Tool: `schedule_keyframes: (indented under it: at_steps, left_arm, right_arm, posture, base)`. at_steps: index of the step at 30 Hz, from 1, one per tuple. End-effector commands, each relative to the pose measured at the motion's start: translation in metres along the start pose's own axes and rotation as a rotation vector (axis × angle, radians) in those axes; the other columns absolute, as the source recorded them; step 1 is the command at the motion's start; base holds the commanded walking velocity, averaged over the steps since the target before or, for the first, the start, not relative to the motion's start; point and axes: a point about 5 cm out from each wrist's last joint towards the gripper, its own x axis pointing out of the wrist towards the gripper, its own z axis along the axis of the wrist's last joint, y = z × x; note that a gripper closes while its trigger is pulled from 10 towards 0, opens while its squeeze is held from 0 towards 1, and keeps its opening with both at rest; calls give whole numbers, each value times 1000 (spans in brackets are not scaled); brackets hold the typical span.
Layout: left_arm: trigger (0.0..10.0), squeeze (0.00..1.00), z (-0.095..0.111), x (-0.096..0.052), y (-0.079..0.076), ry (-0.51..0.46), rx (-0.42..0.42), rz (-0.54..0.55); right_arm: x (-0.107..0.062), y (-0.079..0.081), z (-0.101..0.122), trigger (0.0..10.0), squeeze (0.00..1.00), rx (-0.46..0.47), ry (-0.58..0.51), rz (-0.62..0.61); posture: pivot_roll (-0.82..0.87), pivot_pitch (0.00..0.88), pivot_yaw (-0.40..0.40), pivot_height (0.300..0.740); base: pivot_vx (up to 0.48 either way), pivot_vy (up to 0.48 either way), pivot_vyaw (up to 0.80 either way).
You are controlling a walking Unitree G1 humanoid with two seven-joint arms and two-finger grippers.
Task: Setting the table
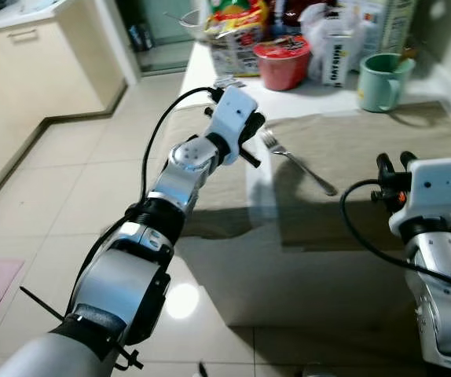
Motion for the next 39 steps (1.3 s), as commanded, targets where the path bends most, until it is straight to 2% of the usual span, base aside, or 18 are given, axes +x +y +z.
schedule_keyframes:
  at_steps: [1, 6, 10, 16, 24, 30, 39]
  left_arm:
    - [10000, 0, -3, 1, -2, 13, 15, -24]
    - [10000, 0, -8, 4, -11, 30, 19, -51]
    - [10000, 0, -12, 4, -11, 44, 21, -46]
    - [10000, 0, -9, 1, 0, 27, 18, -8]
    - [10000, 0, -1, -3, 15, 3, 52, 21]
    - [10000, 0, -4, -8, 26, 24, 71, 56]
    - [10000, 0, -6, -11, 30, 46, 84, 72]
  right_arm:
    - [-9, 9, 3, 10000, 0, 13, 11, 20]
    - [-18, 9, 4, 10000, 0, 11, 20, 34]
    - [-22, 5, 5, 10000, 0, 3, 32, 38]
    - [-24, 3, 5, 10000, 0, -14, 48, 56]
    - [-24, 7, -1, 10000, 0, -7, 69, 70]
    - [-26, 7, -3, 10000, 0, -8, 86, 83]
    - [-27, 6, -1, 10000, 0, -15, 88, 93]
  posture:
    - [-447, 82, 222, 740]
    - [-459, 100, 212, 740]
    - [-462, 108, 195, 740]
    - [-449, 111, 172, 740]
    - [-425, 118, 167, 740]
    - [-420, 127, 157, 740]
    - [-426, 150, 147, 740]
  base:
    - [0, 0, 0]
    - [0, 0, 0]
    - [0, 0, 0]
    - [0, 0, 0]
    - [0, 0, 0]
    - [0, 0, 0]
    - [0, 0, 0]
